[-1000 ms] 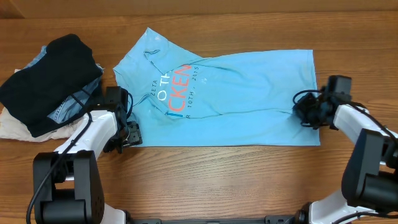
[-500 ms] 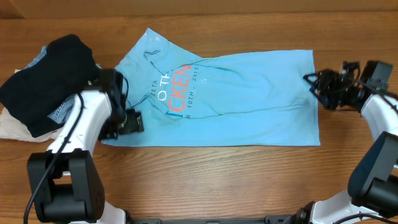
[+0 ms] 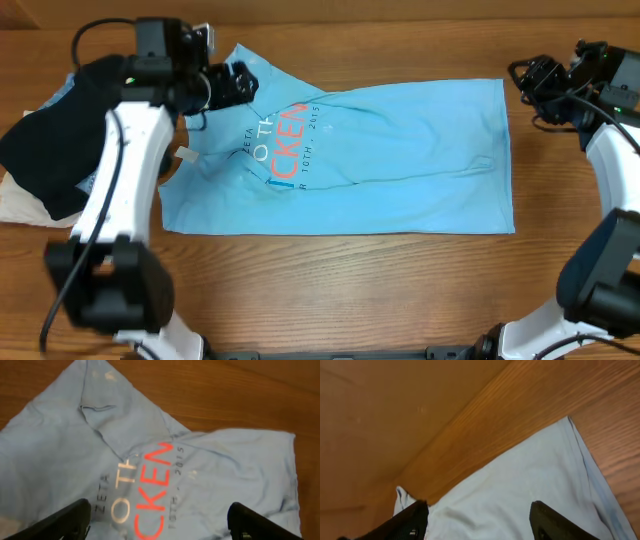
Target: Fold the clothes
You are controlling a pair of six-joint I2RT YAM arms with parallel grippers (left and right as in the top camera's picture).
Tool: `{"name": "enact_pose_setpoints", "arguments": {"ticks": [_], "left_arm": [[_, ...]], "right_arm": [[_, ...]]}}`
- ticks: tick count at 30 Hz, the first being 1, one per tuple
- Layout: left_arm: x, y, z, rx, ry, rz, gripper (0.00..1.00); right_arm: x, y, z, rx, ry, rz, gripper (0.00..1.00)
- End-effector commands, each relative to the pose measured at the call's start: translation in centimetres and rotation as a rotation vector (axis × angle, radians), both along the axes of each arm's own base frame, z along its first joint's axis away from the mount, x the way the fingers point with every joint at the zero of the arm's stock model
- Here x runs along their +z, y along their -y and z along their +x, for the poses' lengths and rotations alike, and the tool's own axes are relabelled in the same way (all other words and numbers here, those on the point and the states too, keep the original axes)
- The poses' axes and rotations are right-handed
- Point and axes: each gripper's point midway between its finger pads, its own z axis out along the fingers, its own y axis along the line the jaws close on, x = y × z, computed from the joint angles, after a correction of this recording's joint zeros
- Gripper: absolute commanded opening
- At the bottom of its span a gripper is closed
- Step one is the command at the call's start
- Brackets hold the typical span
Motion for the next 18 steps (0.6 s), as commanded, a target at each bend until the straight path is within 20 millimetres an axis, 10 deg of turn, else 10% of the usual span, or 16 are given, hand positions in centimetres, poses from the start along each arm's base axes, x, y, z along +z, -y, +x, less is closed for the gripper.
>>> {"name": "enact_pose_setpoints", "arguments": {"ticks": [1,8,14,18], "left_arm": [[-8.5,2.5,2.3,0.083,-0.193,-0.154,0.88],[-15.2,5.4,4.7,0.156,-0.273,-0.286,0.81],[-17.0,4.8,4.9,0.216,-0.271,-0.187,0.82],[-17.2,4.5,4.6,0.226,-0.282,-0.172,0.66]], "right_arm": [[-1.2,0.7,1.0,-0.052,-0.022,0.023,0.70],[-2.1,1.1,0.6,-0.074,-0.064,0.014,0.72],[-3.0,1.7,0.1,-0.110,-0.108,-0.009,0.73],[-3.1,1.9,0.0,-0.122,-0.114,-0.019,0.73]]}}
